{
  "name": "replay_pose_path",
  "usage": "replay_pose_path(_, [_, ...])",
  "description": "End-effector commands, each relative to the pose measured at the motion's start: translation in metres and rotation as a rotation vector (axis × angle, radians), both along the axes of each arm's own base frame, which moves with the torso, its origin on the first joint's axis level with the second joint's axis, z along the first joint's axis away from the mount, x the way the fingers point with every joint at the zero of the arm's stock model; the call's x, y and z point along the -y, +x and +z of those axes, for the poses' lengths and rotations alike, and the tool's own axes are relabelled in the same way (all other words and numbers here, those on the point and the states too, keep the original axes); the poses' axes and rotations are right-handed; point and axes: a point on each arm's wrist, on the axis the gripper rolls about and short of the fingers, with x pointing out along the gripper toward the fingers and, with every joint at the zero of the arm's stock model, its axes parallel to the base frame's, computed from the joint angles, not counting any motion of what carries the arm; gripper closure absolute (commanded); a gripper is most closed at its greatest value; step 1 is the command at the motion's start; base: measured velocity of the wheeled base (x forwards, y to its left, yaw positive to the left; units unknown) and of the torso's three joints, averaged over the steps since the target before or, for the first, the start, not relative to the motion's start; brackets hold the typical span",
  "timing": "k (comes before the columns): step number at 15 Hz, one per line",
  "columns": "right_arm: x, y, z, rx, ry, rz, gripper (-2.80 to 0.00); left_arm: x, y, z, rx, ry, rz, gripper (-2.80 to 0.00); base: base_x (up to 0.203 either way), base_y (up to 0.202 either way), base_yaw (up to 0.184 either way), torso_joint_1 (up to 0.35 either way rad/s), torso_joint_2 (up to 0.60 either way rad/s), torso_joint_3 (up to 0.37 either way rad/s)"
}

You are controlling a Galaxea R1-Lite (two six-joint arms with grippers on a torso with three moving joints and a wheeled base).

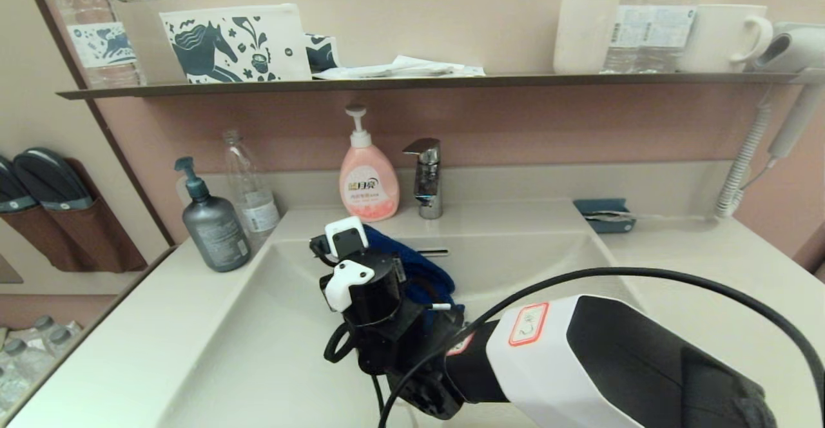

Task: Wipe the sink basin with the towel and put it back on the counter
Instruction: Wipe the sink

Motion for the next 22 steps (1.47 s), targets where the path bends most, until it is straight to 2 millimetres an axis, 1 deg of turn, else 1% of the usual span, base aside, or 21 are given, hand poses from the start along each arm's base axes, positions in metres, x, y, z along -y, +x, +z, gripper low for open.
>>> replay_pose_path(1, [-0.012,0.014,-0.03,0.038,-0.064,-0.012,0.0,0.0,0.0,0.0,0.001,0.0,0.0,0.0,0.0,0.0,0.0,0.0,0.0,0.0])
replay_pose_path(2, [-0.01,0.018,-0.036,0.04,-0.081,-0.02,0.0,0.0,0.0,0.0,0.0,0.0,0.0,0.0,0.0,0.0,0.0,0.0,0.0,0.0])
replay_pose_path(4, [-0.004,0.027,-0.037,0.05,-0.069,-0.042,0.0,0.0,0.0,0.0,0.0,0.0,0.0,0.0,0.0,0.0,0.0,0.0,0.0,0.0])
replay_pose_path(5, [0.003,0.036,-0.038,0.05,-0.07,-0.065,0.0,0.0,0.0,0.0,0.001,0.0,0.0,0.0,0.0,0.0,0.0,0.0,0.0,0.0])
replay_pose_path(8, [0.021,0.054,-0.03,0.052,-0.065,-0.126,0.0,0.0,0.0,0.0,0.0,0.0,0.0,0.0,0.0,0.0,0.0,0.0,0.0,0.0])
replay_pose_path(11, [0.039,0.058,-0.033,0.02,-0.11,-0.151,0.0,0.0,0.0,0.0,0.0,0.0,0.0,0.0,0.0,0.0,0.0,0.0,0.0,0.0])
replay_pose_path(15, [0.073,0.067,-0.043,-0.022,-0.161,-0.204,0.0,0.0,0.0,0.0,0.0,0.0,0.0,0.0,0.0,0.0,0.0,0.0,0.0,0.0])
replay_pose_path(18, [0.1,0.075,-0.042,-0.026,-0.162,-0.251,0.0,0.0,0.0,0.0,0.0,0.0,0.0,0.0,0.0,0.0,0.0,0.0,0.0,0.0])
replay_pose_path(20, [0.117,0.078,-0.036,-0.023,-0.155,-0.282,0.0,0.0,0.0,0.0,0.001,0.0,0.0,0.0,0.0,0.0,0.0,0.0,0.0,0.0])
replay_pose_path(22, [0.131,0.078,-0.033,-0.032,-0.165,-0.303,0.0,0.0,0.0,0.0,0.0,0.0,0.0,0.0,0.0,0.0,0.0,0.0,0.0,0.0])
